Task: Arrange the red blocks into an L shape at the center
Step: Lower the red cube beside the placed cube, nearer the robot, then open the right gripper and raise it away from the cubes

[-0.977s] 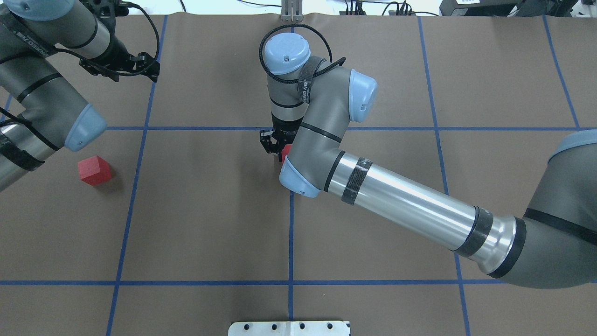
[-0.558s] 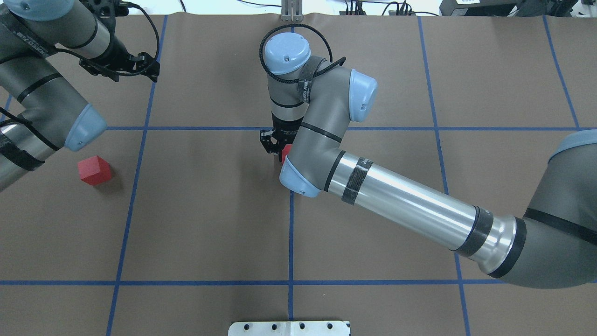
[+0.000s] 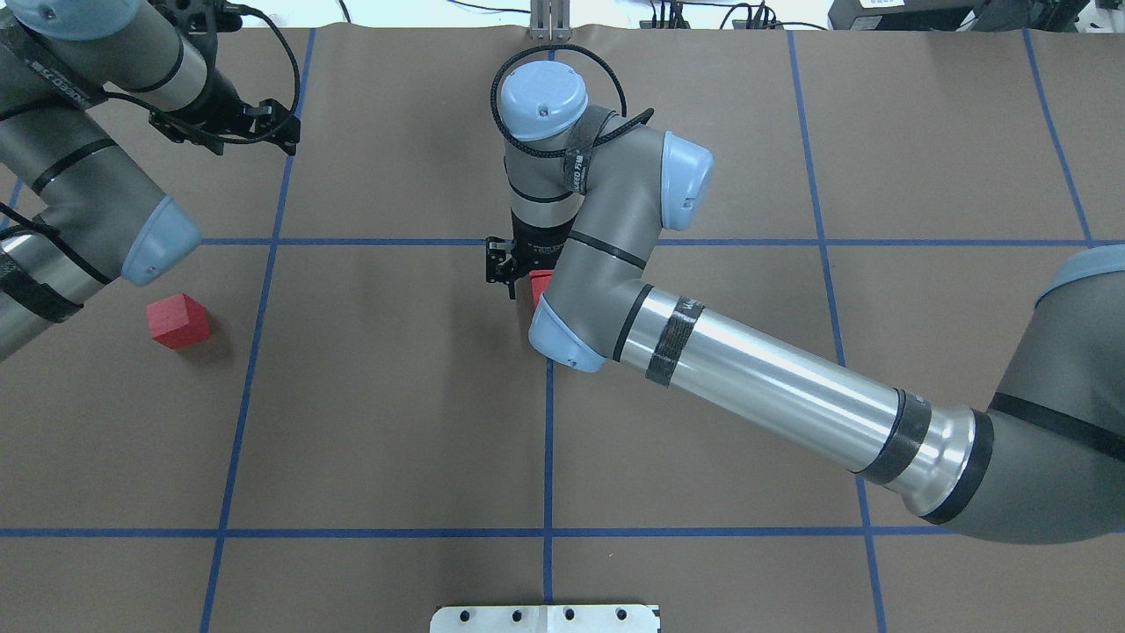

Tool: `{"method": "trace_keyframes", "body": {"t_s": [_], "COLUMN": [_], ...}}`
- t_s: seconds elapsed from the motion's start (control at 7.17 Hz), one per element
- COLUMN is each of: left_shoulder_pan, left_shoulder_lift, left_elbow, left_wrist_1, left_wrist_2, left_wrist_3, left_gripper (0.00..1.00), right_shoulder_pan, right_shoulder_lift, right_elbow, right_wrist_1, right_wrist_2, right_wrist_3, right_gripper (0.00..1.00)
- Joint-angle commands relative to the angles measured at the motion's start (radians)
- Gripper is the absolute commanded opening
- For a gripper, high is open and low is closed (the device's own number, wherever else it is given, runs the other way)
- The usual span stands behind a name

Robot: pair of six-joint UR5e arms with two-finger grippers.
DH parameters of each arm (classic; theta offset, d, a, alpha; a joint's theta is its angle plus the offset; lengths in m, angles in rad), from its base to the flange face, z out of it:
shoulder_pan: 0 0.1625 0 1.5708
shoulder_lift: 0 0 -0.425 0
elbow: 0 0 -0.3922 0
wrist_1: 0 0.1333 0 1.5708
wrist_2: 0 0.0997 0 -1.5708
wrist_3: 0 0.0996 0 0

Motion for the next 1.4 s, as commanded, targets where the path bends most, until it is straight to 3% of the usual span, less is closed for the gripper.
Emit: {"method": "trace_keyframes", "body": {"t_s": [0.0,0.28,0.56,0.84,1.26], "left_shoulder_pan": [0.000,-0.005,-0.006,-0.005,-0.002], "left_shoulder_lift": [0.000,0.005,0.159,0.334,0.364], "left_elbow": [0.000,-0.023,-0.173,-0.329,-0.391], "left_wrist_1": [0.000,0.018,0.074,0.074,0.064], "left_wrist_2": [0.001,-0.007,-0.007,-0.007,-0.012], "left_wrist_3": [-0.001,-0.020,-0.017,-0.034,-0.158], "left_gripper": [1.00,1.00,1.00,1.00,1.00], "right_shoulder_pan": [0.006,0.075,0.164,0.280,0.446], "right_shoulder_lift": [0.005,-0.012,-0.095,-0.208,-0.346], "right_elbow": [0.012,0.095,0.269,0.379,0.410], "right_wrist_1": [0.001,-0.034,-0.126,-0.125,-0.122], "right_wrist_2": [0.002,0.050,0.063,0.066,0.077], "right_wrist_3": [0.002,0.002,-0.013,-0.058,-0.335], "right_gripper": [0.98,0.98,0.99,0.99,0.99]}}
